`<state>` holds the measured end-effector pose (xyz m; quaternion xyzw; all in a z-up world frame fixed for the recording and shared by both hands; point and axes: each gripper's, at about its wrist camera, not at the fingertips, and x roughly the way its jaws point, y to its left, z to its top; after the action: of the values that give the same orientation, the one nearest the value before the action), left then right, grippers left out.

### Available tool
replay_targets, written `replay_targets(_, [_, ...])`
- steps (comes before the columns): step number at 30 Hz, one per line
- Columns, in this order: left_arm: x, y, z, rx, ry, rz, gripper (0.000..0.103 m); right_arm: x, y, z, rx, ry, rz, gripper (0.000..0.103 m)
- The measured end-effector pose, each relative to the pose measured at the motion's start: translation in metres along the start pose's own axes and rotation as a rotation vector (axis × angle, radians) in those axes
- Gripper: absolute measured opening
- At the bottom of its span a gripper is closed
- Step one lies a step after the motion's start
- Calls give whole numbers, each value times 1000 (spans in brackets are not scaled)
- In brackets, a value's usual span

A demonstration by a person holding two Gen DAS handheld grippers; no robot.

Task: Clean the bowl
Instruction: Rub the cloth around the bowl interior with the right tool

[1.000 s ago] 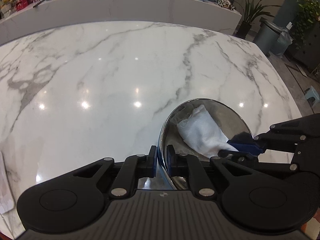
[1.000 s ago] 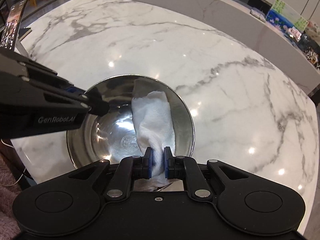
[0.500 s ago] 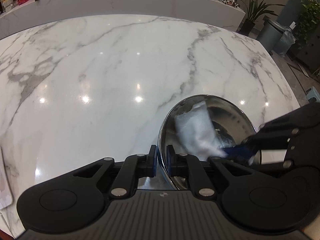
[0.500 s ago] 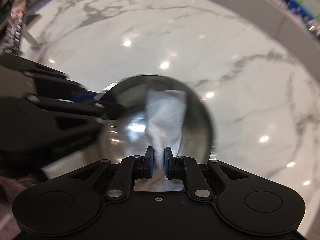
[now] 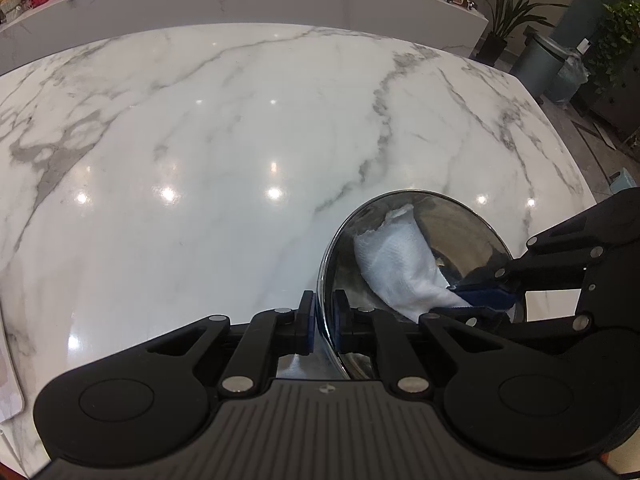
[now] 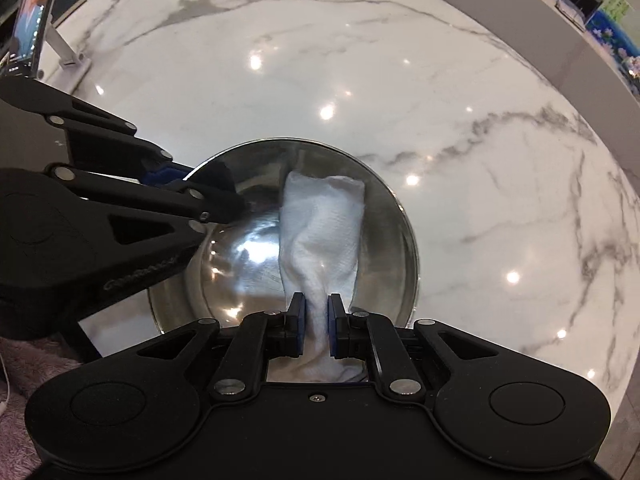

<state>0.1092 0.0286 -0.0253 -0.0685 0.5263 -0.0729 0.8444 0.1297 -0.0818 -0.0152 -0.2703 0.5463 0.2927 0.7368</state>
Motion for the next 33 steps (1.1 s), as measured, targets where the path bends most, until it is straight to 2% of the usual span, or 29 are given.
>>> replay_targets(3, [0,3,-1,-31,12,-11,12,0,2,0,0,1,-1,9])
replay_targets(7, [2,9,-5,-104,79,-51,21,-1,-2,0,24,8,21,9])
replay_targets(9, [4,13,-9,-148,121,-61,33,-1,-5,0,40,9,35,9])
replay_targets(11, [3,16,-12,-185,152,-76,35,-1,-9,0,57,11,50,9])
replay_targets(14, [2,15,-15,-176,163,-100,35,-1,-7,0,55,11,46,9])
replay_targets(20, [-1,13,-16,-177,157,-101,35,-2,-10,-1,64,7,44,9])
replay_targets(24, [-5,9,-15,-147,153,-123,25,-2,-12,-2,81,8,48,9])
replay_targets(33, [-1,4,-8,-115,137,-113,19,-7,-9,-9,73,10,43,9])
